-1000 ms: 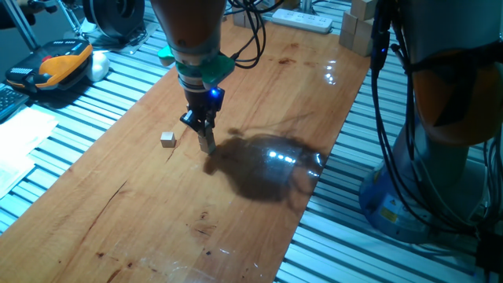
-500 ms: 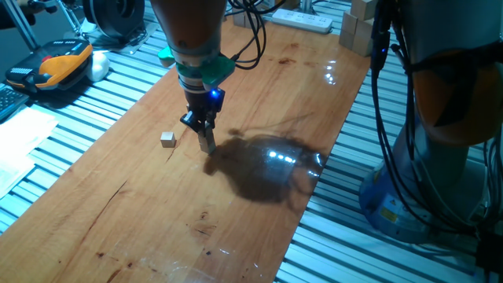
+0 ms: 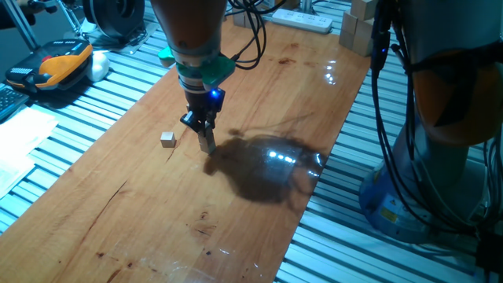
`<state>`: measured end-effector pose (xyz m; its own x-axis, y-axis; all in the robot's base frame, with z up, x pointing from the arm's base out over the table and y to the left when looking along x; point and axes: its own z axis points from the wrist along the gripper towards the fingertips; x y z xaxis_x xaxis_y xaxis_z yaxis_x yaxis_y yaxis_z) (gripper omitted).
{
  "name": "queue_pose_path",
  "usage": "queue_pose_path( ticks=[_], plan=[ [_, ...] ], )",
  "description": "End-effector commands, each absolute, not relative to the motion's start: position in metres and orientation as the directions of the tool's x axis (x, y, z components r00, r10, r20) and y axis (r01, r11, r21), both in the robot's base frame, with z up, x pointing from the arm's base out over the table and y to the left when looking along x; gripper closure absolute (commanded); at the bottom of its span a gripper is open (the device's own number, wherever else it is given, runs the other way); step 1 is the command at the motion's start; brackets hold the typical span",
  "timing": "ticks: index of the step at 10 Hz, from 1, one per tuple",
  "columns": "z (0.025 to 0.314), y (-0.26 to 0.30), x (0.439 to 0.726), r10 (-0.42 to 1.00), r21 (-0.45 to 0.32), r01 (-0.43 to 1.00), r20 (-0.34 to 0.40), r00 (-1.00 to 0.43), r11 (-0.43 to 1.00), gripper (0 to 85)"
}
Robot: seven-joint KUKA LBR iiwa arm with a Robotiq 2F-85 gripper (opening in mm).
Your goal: Stack the blocks in a vertical line of five
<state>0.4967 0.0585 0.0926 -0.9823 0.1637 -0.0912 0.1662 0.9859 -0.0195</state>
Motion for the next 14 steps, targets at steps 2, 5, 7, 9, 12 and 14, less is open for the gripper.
queue_pose_path(
  ticks=[2,5,7,9,12,14],
  plan=[
    [0.0926,0.0586,0.4966,0.164,-0.018,0.166,-0.093,-0.982,0.986,85.0],
    [0.0925,0.0588,0.4966,0.168,-0.015,0.170,-0.095,-0.981,0.985,85.0],
    [0.0924,0.0589,0.4965,0.170,-0.013,0.172,-0.098,-0.981,0.985,85.0],
    [0.0922,0.0589,0.4965,0.171,-0.013,0.173,-0.099,-0.980,0.985,85.0],
    [0.0920,0.0591,0.4964,0.174,-0.015,0.176,-0.104,-0.979,0.984,85.0],
    [0.0918,0.0593,0.4964,0.180,-0.015,0.183,-0.107,-0.978,0.983,85.0]
  ],
)
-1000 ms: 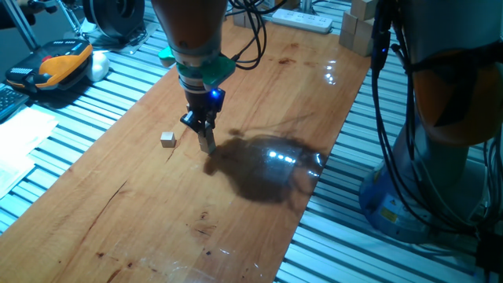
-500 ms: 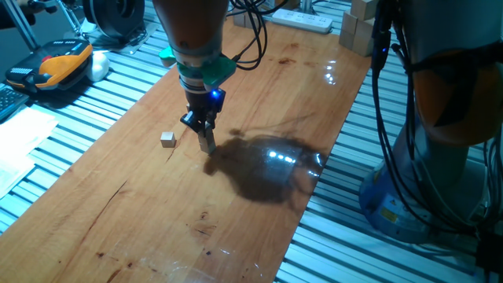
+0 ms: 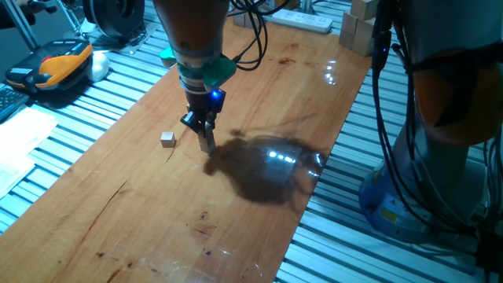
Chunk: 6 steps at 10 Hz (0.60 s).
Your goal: Stack the blocks in a vertical line of five
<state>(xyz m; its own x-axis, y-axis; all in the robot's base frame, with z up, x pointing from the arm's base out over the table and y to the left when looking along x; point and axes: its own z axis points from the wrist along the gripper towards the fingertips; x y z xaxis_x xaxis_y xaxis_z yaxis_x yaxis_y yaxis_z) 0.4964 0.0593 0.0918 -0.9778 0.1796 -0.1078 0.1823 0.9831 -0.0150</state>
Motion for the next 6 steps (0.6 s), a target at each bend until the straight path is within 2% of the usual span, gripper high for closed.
queue_pose_path(
  ticks=[1,6],
  plan=[
    [0.0916,0.0594,0.4962,0.180,-0.016,0.183,-0.109,-0.978,0.983,85.0],
    [0.0904,0.0586,0.4945,0.183,-0.019,0.186,-0.111,-0.977,0.982,85.0]
  ],
)
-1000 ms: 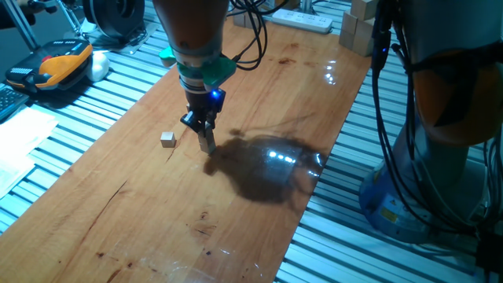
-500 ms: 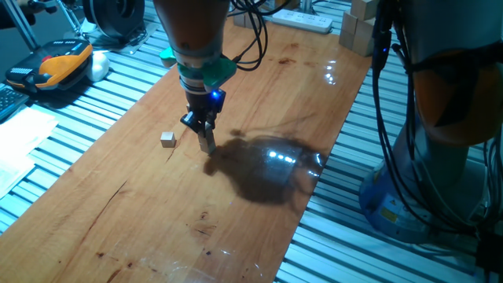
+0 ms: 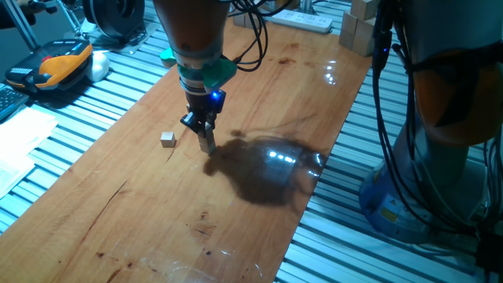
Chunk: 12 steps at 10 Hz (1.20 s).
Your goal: Stack the blocks in a vertical line of five
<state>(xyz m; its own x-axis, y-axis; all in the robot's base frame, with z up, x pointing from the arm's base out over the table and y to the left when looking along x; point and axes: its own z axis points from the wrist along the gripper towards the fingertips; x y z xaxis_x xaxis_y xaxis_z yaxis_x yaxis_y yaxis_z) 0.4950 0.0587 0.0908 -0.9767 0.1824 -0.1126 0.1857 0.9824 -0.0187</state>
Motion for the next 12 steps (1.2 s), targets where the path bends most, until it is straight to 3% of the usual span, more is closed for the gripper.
queue_pose_path(
  ticks=[1,2,7,8,11,12],
  plan=[
    [0.0902,0.0580,0.4943,0.183,-0.018,0.186,-0.112,-0.977,0.982,85.0],
    [0.0901,0.0580,0.4944,0.183,-0.016,0.186,-0.112,-0.977,0.982,68.0],
    [0.0888,0.0586,0.4954,0.197,-0.022,0.202,-0.129,-0.972,0.979,68.0],
    [0.0887,0.0587,0.4955,0.203,-0.022,0.208,-0.135,-0.970,0.978,51.0],
    [0.0888,0.0595,0.4958,0.216,-0.018,0.221,-0.142,-0.966,0.975,51.0],
    [0.0887,0.0595,0.4958,0.221,-0.019,0.226,-0.143,-0.965,0.974,34.0]
  ],
)
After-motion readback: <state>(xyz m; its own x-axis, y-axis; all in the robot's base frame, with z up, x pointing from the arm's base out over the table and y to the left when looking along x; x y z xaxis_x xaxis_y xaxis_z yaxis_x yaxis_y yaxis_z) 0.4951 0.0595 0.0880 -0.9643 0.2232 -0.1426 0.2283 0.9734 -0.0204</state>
